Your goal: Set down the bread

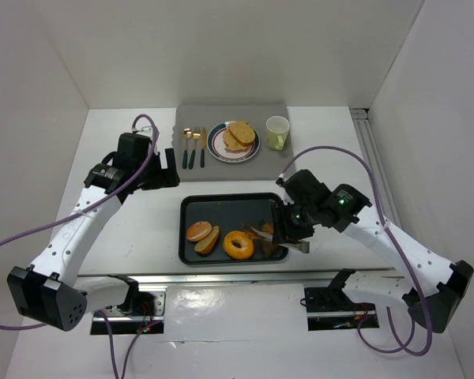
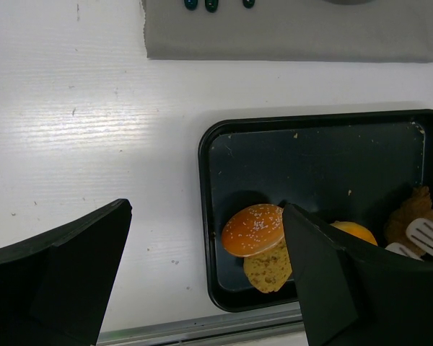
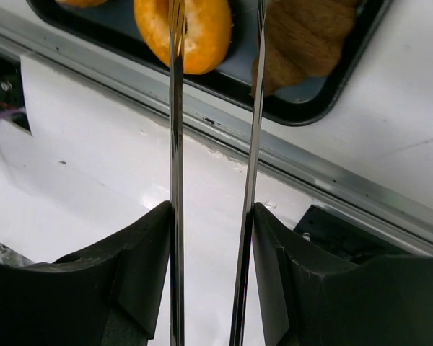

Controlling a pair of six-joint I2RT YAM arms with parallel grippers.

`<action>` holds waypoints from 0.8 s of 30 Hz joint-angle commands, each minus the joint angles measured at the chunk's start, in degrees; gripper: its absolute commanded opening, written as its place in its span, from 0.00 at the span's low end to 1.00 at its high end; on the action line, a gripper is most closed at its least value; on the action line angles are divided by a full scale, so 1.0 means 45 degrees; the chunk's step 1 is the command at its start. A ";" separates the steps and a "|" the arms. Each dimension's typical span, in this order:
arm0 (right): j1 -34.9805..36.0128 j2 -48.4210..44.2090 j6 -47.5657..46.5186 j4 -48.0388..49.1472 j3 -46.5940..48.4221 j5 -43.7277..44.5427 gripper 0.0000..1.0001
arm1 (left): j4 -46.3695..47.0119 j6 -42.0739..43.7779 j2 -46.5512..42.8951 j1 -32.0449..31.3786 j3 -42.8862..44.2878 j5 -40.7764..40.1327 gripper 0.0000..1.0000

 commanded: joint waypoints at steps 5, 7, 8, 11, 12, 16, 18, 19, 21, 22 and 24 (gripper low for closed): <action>0.0995 0.0805 -0.0618 0.1511 -0.0663 -0.0670 0.54 | 0.0120 -0.0036 0.0005 -0.0055 0.0410 -0.0134 1.00; 0.0995 0.0806 -0.0736 0.1862 -0.0838 -0.0788 0.54 | 0.0120 -0.0036 0.0122 -0.0055 0.0410 -0.0134 1.00; 0.0995 0.0980 -0.0736 0.1864 -0.0976 -0.0788 0.54 | 0.0120 -0.0036 0.0122 -0.0055 0.0410 -0.0134 1.00; 0.0995 0.1295 -0.1008 0.1864 -0.1249 -0.0788 0.56 | 0.0120 -0.0036 0.0122 -0.0055 0.0410 -0.0134 1.00; 0.0995 0.1411 -0.1009 0.1999 -0.1250 -0.0788 0.56 | 0.0120 -0.0036 0.0122 -0.0055 0.0410 -0.0250 1.00; 0.0995 0.1840 -0.1165 0.2702 -0.1485 -0.0788 0.57 | 0.0238 -0.0036 0.0122 -0.0055 0.0292 -0.0252 1.00; 0.0995 0.2075 -0.1302 0.2839 -0.1485 -0.0925 0.54 | 0.0238 -0.0036 0.0122 -0.0055 0.0292 -0.0252 1.00; 0.0995 0.2231 -0.1418 0.2841 -0.1485 -0.0925 0.52 | 0.0238 -0.0036 0.0122 -0.0055 0.0176 -0.0252 1.00; 0.0995 0.2232 -0.1419 0.2841 -0.0980 -0.0770 0.43 | 0.0238 -0.0036 0.0122 -0.0055 0.0175 -0.0252 1.00; 0.0995 0.2232 -0.1419 0.2647 -0.0784 -0.0575 0.32 | 0.0238 -0.0036 0.0122 -0.0055 0.0175 -0.0252 1.00; 0.0995 0.2232 -0.1419 0.2178 -0.0081 0.0088 0.25 | 0.0238 -0.0036 0.0122 -0.0055 0.0175 -0.0252 1.00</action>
